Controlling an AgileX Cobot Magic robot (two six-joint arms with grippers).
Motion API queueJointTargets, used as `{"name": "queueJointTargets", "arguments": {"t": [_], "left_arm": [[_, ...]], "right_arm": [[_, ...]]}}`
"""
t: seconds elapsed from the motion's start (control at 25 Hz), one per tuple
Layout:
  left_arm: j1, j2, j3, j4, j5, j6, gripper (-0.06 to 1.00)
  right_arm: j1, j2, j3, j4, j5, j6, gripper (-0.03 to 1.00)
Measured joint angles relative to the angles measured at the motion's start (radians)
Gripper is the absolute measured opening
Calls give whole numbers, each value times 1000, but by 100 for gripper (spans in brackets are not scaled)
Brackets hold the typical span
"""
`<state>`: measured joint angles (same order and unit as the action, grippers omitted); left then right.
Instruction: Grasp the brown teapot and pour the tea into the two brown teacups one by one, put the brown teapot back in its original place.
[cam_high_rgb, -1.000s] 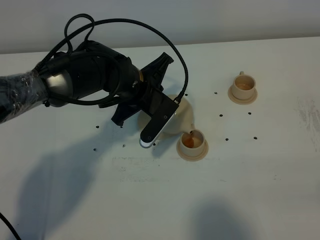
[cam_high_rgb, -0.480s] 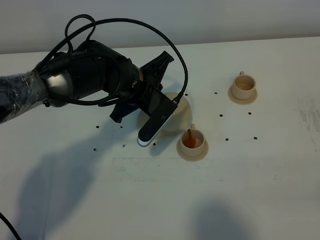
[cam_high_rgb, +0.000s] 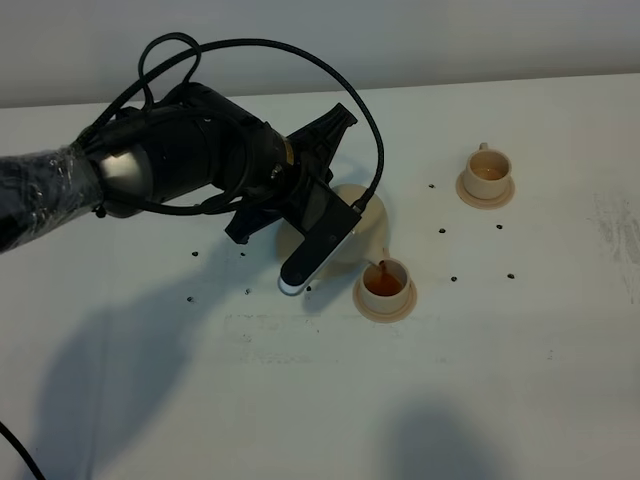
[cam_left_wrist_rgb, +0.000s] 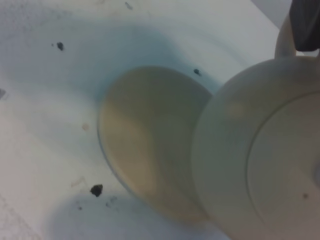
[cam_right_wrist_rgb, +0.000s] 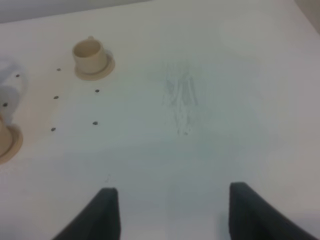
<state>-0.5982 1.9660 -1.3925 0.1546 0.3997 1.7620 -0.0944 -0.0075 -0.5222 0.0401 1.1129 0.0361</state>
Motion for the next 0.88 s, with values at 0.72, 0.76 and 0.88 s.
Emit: {"name": "queueJointTargets", "arguments": {"t": [0.72, 0.76, 0.88], "left_arm": [[-11, 0, 0, 43, -20, 0, 9], [-12, 0, 0, 44, -21, 0, 9], [-16, 0, 0, 46, -25, 0, 9]], "right_arm": [[0, 0, 0, 0, 0, 0, 47], [0, 0, 0, 0, 0, 0, 47], [0, 0, 0, 0, 0, 0, 47]]}}
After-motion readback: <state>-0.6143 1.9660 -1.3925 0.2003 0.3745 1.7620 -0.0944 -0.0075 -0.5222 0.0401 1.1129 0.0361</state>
